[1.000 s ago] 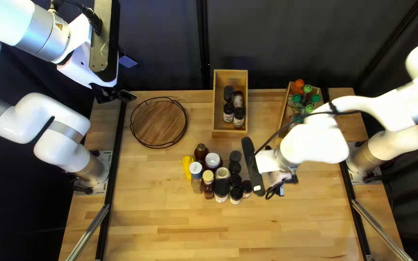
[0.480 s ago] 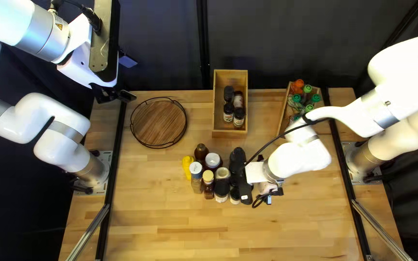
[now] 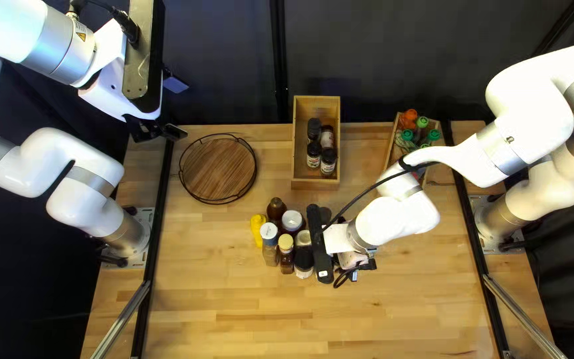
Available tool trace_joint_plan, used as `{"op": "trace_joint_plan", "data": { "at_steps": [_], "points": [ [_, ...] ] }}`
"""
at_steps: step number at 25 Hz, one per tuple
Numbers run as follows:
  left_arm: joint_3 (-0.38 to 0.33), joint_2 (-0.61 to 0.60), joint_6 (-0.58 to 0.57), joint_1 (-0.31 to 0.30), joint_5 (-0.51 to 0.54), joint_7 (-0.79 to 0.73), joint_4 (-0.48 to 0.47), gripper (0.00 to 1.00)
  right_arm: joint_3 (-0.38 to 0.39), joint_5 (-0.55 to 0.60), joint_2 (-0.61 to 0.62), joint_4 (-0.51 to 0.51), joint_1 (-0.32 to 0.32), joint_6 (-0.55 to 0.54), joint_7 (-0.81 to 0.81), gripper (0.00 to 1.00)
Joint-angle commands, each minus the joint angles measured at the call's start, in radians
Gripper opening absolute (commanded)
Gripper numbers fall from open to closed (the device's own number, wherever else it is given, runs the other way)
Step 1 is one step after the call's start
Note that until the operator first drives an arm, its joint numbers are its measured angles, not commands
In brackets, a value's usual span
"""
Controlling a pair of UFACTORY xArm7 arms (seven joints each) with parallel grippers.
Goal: Separate condiments, baby food and spices and place it in 3 different racks/containers
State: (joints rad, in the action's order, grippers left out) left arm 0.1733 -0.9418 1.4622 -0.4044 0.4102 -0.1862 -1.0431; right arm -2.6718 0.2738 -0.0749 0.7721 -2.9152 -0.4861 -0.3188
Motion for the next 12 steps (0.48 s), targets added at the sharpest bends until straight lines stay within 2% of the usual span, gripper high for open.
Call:
{"op": "trace_joint_plan", "data": {
  "at_steps": [1,3,7,10,12],
  "points": [
    [0.000,0.000,0.000,0.000,0.000,0.000,0.000,1.00,-0.004,-0.117,0.143,-0.081,-0.015,-0.034,0.080,0.00],
    [0.000,0.000,0.000,0.000,0.000,0.000,0.000,1.00,-0.036,-0.186,0.218,-0.100,-0.030,-0.076,0.152,0.00],
    [0.000,0.000,0.000,0.000,0.000,0.000,0.000,1.00,-0.108,-0.254,0.331,-0.100,-0.037,-0.175,0.265,0.00],
    [0.000,0.000,0.000,0.000,0.000,0.000,0.000,1.00,-0.226,-0.295,0.421,-0.076,-0.018,-0.282,0.421,0.00],
    [0.000,0.000,0.000,0.000,0.000,0.000,0.000,1.00,-0.278,-0.298,0.430,-0.041,0.001,-0.325,0.487,0.00]
  ]
}}
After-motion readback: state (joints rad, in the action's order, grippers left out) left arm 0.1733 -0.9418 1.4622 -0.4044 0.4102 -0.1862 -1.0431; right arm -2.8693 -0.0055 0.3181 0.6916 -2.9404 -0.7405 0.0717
